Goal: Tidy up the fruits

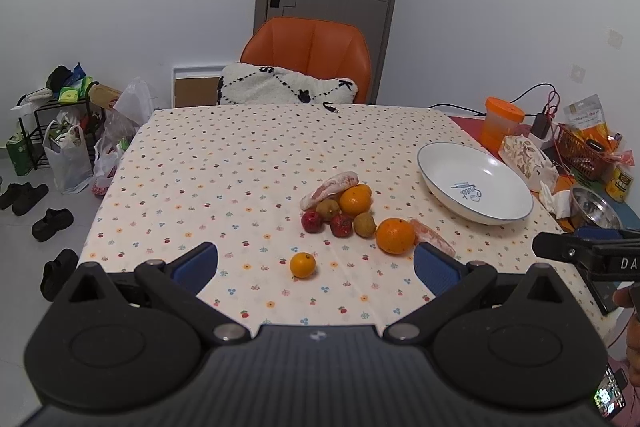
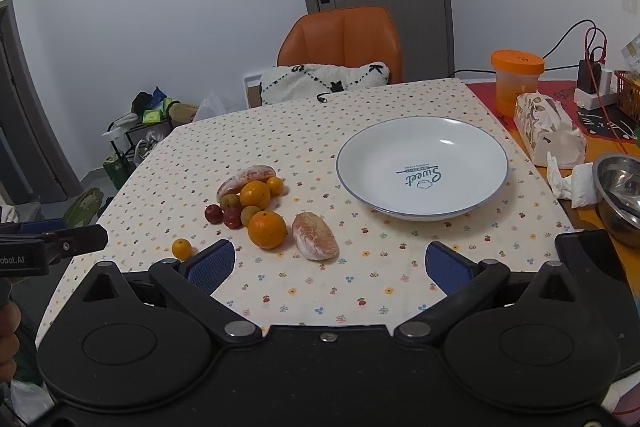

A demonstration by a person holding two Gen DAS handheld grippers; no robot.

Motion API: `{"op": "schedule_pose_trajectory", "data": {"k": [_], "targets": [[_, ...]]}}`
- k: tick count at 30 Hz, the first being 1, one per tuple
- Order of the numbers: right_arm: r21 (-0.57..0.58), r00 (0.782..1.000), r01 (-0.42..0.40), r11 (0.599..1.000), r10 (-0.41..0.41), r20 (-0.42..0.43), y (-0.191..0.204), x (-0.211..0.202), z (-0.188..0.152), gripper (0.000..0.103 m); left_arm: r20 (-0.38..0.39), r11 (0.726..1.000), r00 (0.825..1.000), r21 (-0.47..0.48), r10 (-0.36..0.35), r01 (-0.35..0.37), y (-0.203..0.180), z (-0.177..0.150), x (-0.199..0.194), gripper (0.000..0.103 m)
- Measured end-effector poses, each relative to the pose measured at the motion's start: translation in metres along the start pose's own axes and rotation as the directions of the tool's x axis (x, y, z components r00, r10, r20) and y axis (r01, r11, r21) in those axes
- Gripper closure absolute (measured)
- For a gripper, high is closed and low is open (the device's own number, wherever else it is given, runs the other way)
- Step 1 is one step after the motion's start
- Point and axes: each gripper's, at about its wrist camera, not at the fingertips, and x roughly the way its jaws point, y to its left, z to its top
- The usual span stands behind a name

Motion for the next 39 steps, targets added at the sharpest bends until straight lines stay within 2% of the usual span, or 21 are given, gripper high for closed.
{"op": "schedule_pose_trajectory", "data": {"k": [11, 18, 23, 27, 31, 34, 39], "targets": [[-0.039, 1.000, -0.019, 0.999, 0.020, 0.013, -0.001, 0.015, 0.004, 0.000, 0.038, 1.000, 0.999, -0.018, 0.022, -0.022, 0.002, 0.006, 0.018, 0.000], [-0.013, 0.999, -0.030, 0.999, 0.030, -0.021, -0.012, 0.035, 0.000, 0.000, 0.005, 1.000, 1.000, -0.009, 0.010, -0.010, 0.000, -0.001, 0.039, 0.000], [-0.007, 0.995, -0.101, 0.995, 0.101, -0.028, -0.013, 0.045, 0.000, 0.000, -0.038, 1.000, 0.999, -0.019, 0.011, -0.012, 0.003, -0.006, 0.057, 0.000], [-0.010, 0.992, -0.126, 0.992, 0.126, -0.022, -0.013, 0.056, 0.003, 0.000, -0.069, 0.999, 0.998, -0.031, 0.011, -0.013, 0.006, -0.010, 0.071, 0.002], [0.013, 0.984, -0.175, 0.984, 0.176, -0.035, -0.016, 0.070, 0.006, 0.001, -0.072, 0.999, 0.997, -0.044, 0.004, -0.008, 0.009, -0.012, 0.081, 0.003], [0.027, 0.979, -0.199, 0.980, 0.200, -0.050, -0.017, 0.081, 0.008, 0.005, -0.084, 0.999, 0.997, -0.050, -0.002, -0.003, 0.012, -0.013, 0.089, 0.009], [0.027, 0.973, -0.217, 0.976, 0.219, -0.075, -0.016, 0.097, 0.007, 0.016, -0.105, 0.996, 0.994, -0.087, -0.006, -0.003, 0.021, -0.015, 0.100, 0.028]]}}
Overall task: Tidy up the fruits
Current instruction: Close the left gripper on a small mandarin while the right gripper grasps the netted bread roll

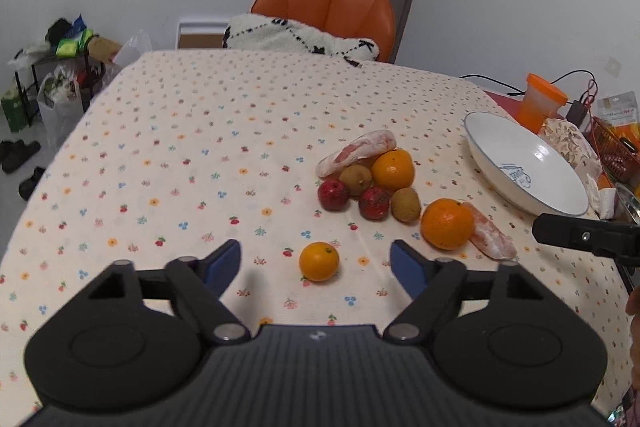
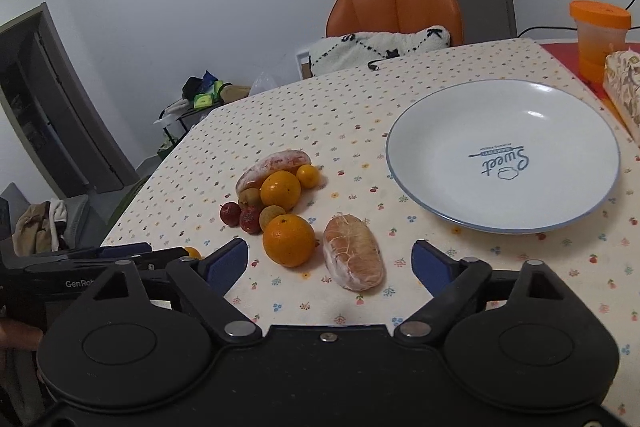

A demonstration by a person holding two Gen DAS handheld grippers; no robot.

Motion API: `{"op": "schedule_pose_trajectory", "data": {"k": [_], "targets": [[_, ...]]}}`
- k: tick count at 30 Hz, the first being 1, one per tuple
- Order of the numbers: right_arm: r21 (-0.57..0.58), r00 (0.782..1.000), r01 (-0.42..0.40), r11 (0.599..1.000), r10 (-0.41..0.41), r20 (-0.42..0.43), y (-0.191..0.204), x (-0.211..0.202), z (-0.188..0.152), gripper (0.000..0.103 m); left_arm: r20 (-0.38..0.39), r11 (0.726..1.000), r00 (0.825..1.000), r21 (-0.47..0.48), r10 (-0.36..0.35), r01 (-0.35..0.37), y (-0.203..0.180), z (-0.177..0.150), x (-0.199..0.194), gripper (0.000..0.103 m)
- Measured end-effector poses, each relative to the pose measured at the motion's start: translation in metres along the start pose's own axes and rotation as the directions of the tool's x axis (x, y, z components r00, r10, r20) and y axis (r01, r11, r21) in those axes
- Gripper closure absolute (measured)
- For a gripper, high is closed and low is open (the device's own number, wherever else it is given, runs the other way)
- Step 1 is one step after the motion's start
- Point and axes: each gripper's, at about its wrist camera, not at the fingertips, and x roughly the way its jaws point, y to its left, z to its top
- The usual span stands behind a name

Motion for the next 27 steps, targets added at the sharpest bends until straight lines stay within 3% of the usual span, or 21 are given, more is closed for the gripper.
{"op": "schedule_pose_trajectory", "data": {"k": [4, 7, 9, 11, 17, 27], "targets": [[-0.012, 1.000, 0.013, 1.000, -0.013, -0.018, -0.001, 0.012, 0.000, 0.023, -0.008, 1.000, 1.000, -0.014, -0.005, 0.005, 0.004, 0.001, 0.008, 0.038], [-0.029, 0.999, 0.018, 0.999, -0.019, -0.039, -0.001, 0.021, 0.001, 0.032, -0.024, 1.000, 0.999, -0.016, -0.026, 0.026, 0.004, 0.003, 0.015, 0.052], [-0.044, 0.999, 0.032, 0.999, -0.034, -0.043, -0.001, 0.025, 0.002, 0.035, -0.044, 0.998, 0.998, -0.024, -0.054, 0.053, 0.005, 0.003, 0.020, 0.072], [-0.063, 0.998, 0.044, 0.997, -0.047, -0.052, 0.000, 0.030, 0.002, 0.041, -0.057, 0.997, 0.996, -0.043, -0.074, 0.072, 0.007, 0.002, 0.023, 0.080], [-0.071, 0.995, 0.034, 0.997, -0.040, -0.089, -0.001, 0.042, -0.003, 0.043, -0.042, 0.996, 0.996, -0.038, -0.080, 0.078, 0.006, 0.002, 0.024, 0.080], [-0.163, 0.997, 0.047, 0.985, -0.057, -0.057, 0.006, 0.053, -0.003, 0.044, -0.021, 0.994, 0.995, -0.059, -0.096, 0.095, 0.011, 0.006, 0.032, 0.080]]}}
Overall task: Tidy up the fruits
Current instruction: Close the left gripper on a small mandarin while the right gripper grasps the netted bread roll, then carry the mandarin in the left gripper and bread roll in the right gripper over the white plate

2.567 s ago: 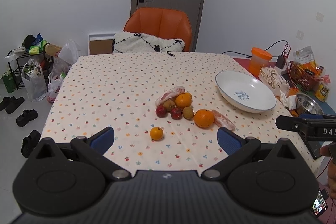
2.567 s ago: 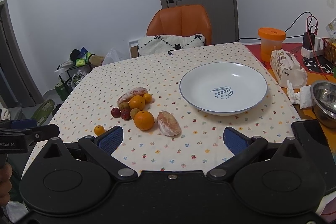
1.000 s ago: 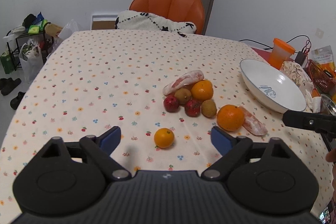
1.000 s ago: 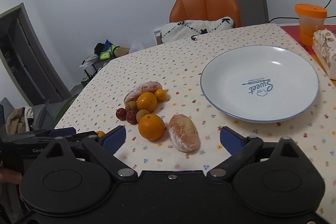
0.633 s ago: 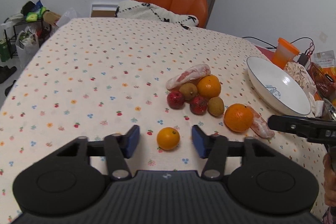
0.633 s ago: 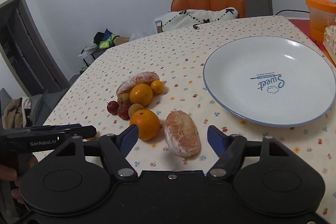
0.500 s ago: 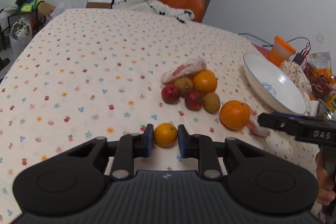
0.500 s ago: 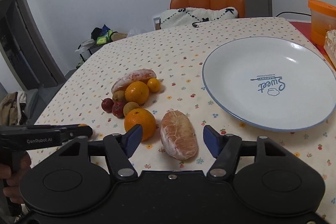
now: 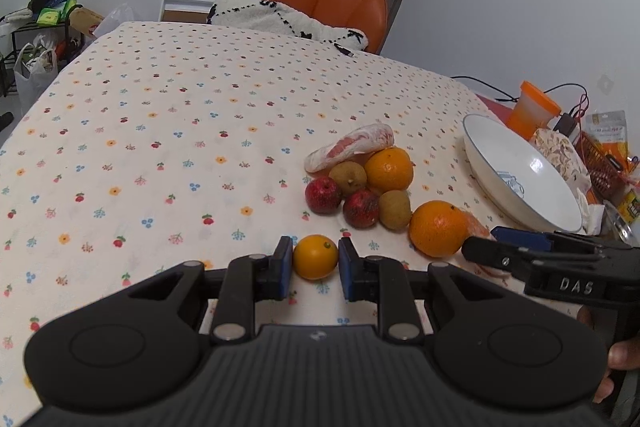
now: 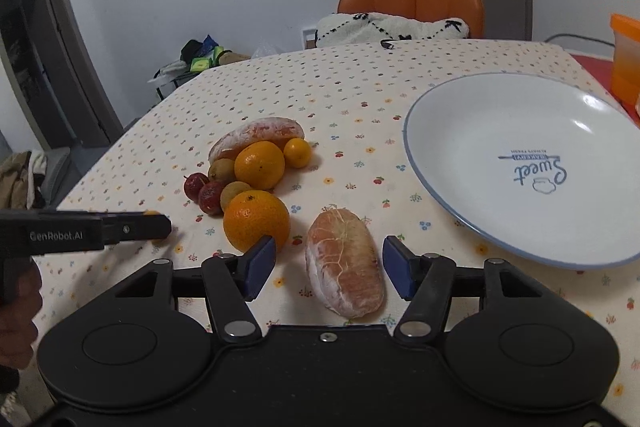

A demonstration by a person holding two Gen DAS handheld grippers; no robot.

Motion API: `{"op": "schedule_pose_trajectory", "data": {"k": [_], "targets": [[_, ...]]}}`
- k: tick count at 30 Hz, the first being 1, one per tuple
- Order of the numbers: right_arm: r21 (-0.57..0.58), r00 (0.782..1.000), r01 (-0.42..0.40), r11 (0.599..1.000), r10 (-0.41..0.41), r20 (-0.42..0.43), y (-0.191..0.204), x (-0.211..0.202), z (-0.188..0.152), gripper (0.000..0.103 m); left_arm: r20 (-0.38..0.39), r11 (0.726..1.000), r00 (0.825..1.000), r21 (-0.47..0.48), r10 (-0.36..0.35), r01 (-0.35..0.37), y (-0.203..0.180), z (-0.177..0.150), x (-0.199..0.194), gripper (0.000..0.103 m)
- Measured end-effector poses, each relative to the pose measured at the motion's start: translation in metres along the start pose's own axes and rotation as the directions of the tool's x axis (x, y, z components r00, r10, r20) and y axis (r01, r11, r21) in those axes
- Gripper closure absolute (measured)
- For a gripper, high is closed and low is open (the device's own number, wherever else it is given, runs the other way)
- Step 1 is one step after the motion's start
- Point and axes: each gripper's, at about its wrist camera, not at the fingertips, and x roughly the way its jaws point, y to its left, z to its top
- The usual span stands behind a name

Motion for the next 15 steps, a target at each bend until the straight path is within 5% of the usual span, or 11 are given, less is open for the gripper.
{"op": "schedule_pose_trajectory", "data": {"k": [3, 5, 15], "targets": [[-0.048, 1.000, 0.021, 0.999, -0.021, 0.003, 0.004, 0.001, -0.001, 0.048, -0.004, 1.000, 1.000, 0.002, -0.001, 0.001, -0.001, 0.003, 0.002, 0.080], [-0.068, 0.998, 0.059, 0.996, -0.058, 0.016, 0.005, -0.001, -0.003, 0.066, -0.009, 1.000, 1.000, 0.000, 0.000, 0.000, -0.001, 0.005, 0.002, 0.080], [-0.033, 0.998, 0.019, 0.999, -0.018, 0.054, -0.003, -0.015, 0.001, 0.070, 0.013, 0.999, 0.999, 0.014, -0.038, 0.038, -0.013, 0.011, -0.004, 0.080]]}}
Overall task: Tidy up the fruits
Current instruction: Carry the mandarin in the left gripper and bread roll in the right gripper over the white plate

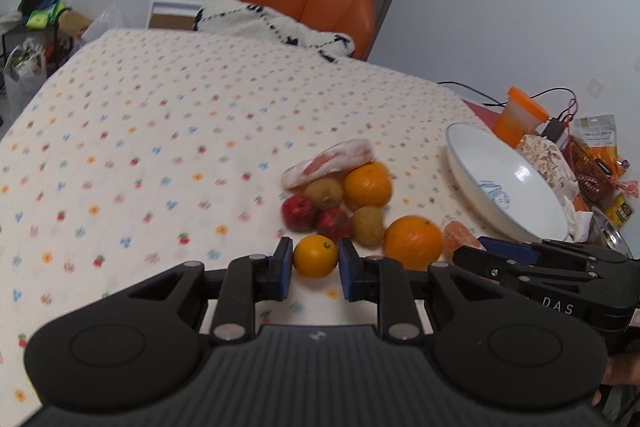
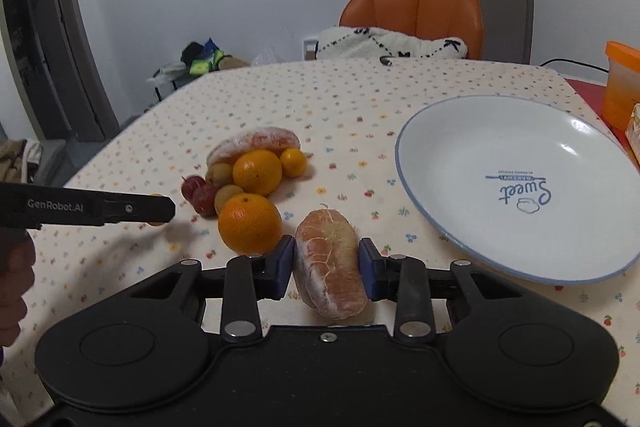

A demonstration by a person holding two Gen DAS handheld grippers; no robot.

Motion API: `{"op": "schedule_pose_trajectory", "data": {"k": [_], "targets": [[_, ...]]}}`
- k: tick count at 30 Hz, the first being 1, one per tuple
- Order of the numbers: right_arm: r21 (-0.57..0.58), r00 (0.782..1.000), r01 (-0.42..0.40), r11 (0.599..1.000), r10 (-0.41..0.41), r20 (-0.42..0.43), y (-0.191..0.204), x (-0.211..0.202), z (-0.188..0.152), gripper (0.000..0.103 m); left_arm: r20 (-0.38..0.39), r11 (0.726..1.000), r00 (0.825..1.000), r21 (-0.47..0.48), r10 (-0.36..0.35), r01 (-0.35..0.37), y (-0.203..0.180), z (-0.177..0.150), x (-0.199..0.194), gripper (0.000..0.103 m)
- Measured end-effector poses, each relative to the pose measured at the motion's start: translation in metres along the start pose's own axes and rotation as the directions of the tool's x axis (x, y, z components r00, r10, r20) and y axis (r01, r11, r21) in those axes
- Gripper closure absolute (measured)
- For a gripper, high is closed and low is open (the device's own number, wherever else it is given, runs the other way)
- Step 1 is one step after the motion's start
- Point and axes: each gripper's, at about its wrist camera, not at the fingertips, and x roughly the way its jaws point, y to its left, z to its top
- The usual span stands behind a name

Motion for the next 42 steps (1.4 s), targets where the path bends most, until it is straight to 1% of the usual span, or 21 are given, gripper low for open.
{"op": "schedule_pose_trajectory", "data": {"k": [4, 9, 13, 19, 25, 38, 42], "targets": [[0.041, 0.999, -0.016, 0.999, 0.015, 0.044, -0.006, -0.010, 0.007, 0.070, 0.020, 1.000, 1.000, 0.019, -0.003, 0.003, -0.009, 0.008, -0.002, 0.080], [0.047, 0.996, -0.024, 0.999, 0.020, 0.091, -0.011, -0.023, 0.015, 0.070, 0.037, 0.999, 0.999, 0.044, -0.014, 0.012, -0.021, 0.017, -0.002, 0.080], [0.056, 0.993, -0.013, 0.998, 0.007, 0.117, -0.016, -0.029, 0.018, 0.070, 0.050, 0.998, 0.998, 0.063, -0.027, 0.024, -0.032, 0.022, 0.000, 0.080], [0.078, 0.989, 0.014, 0.997, -0.025, 0.143, -0.026, -0.038, 0.018, 0.070, 0.071, 0.995, 0.997, 0.094, -0.040, 0.033, -0.052, 0.032, 0.004, 0.080], [0.106, 0.983, 0.046, 0.993, -0.064, 0.170, -0.038, -0.049, 0.016, 0.070, 0.081, 0.990, 0.994, 0.129, -0.068, 0.057, -0.072, 0.039, 0.011, 0.080], [0.181, 0.969, 0.114, 0.977, -0.150, 0.195, -0.077, -0.064, 0.009, 0.070, 0.065, 0.972, 0.990, 0.210, -0.122, 0.106, -0.117, 0.045, 0.034, 0.080], [0.200, 0.964, 0.131, 0.971, -0.172, 0.202, -0.091, -0.065, 0.008, 0.070, 0.057, 0.968, 0.990, 0.224, -0.126, 0.110, -0.127, 0.047, 0.044, 0.080]]}}
